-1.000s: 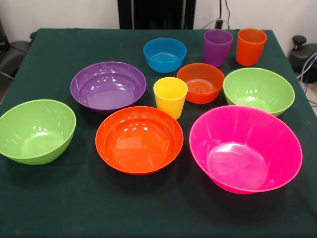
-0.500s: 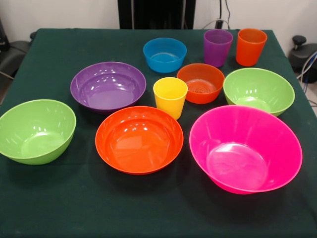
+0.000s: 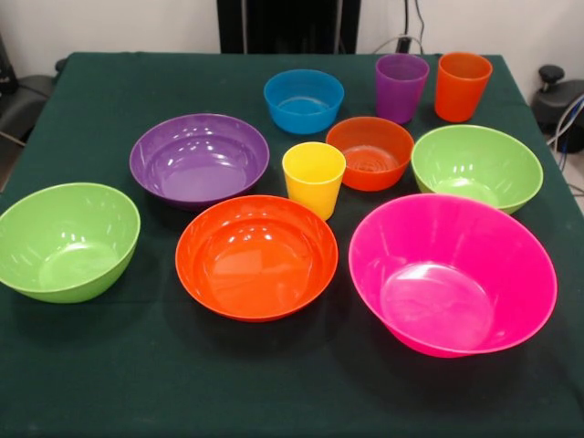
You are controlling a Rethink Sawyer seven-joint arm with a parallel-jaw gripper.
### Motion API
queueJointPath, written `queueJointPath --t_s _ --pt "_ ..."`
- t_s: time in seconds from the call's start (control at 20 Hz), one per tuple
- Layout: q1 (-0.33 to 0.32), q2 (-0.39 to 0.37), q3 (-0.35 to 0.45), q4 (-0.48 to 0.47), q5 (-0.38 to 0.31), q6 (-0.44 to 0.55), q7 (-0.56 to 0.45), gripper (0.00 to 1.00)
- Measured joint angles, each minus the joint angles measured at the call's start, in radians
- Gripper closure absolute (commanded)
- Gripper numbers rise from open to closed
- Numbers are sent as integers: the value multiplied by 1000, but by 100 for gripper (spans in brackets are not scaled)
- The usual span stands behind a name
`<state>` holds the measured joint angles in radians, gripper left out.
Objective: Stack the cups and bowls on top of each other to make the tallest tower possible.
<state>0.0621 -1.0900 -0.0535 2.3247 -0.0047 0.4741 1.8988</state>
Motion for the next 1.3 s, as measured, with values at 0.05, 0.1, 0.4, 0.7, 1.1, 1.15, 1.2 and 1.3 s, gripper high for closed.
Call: queueJointPath --t_s 0.05,0.1,0.4,0.7,1.1,1.15,1.2,1.3 --pt "0 -8 0 -21 0 20 0 0" --pt "0 -11 0 -33 0 26 0 0" --pt "-5 17 0 -75 -1 6 0 0" --pt "-3 118 0 -109 -7 -83 0 0" --pt "-1 253 0 -141 -15 -175 0 0" --pt "-1 275 0 -145 -15 -183 0 0" --pt "-1 285 0 -146 -15 -186 0 0" --pt "-1 304 0 -147 -15 -189 0 0"
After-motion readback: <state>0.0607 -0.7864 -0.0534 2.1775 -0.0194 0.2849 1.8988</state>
